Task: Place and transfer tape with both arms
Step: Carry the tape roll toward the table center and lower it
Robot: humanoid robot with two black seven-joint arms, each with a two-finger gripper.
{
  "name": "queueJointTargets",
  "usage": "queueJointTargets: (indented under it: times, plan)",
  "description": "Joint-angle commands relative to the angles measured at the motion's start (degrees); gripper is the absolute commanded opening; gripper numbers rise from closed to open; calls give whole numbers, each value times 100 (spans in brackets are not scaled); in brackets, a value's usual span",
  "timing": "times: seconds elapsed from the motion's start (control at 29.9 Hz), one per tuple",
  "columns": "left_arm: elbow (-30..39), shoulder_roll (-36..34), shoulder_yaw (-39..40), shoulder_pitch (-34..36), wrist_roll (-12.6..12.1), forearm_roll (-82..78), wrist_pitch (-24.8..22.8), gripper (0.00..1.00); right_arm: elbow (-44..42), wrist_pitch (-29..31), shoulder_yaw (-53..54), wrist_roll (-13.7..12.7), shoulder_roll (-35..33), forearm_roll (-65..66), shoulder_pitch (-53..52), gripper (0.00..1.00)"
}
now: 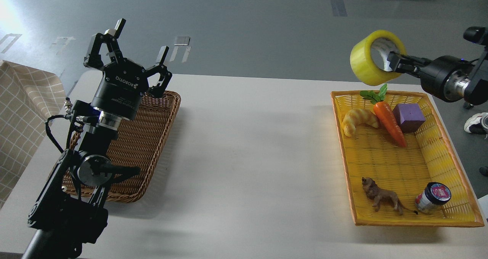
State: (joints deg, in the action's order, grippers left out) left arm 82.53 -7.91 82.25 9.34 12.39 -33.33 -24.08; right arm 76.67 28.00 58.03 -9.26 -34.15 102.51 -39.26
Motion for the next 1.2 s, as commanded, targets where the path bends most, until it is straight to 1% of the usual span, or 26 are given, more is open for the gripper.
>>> queueJointTargets:
  times: [0.0, 0.23, 0.4, 0.53, 0.73, 1.07, 1.17]
  plan:
    - [9, 0, 1, -47, 0, -7, -9, 98, -21, 0, -669, -49, 338, 41, -442, 16]
    - [44, -26, 45, -161, 0, -7, -18, 98, -213, 0, -1626, -164, 1102, 138, -1048, 16]
    - [44, -87, 151, -205, 0, 2, -53, 98, -389, 0, -1759, -172, 1577, 164, -1014, 16]
    - [44, -105, 247, -205, 0, 10, -70, 98, -644, 0, -2110, -199, 1911, 182, -1031, 16]
    - [44, -105, 300, -205, 0, 10, -79, 98, -969, 0, -2243, -207, 2280, 217, -953, 16]
    - [44, -105, 406, -214, 0, 19, -79, 98, -1049, 0, -2480, -208, 2597, 437, -786, 16]
    - [44, -105, 415, -240, 0, 19, -79, 98, -1040, 0, -2498, -243, 2615, 515, -689, 16]
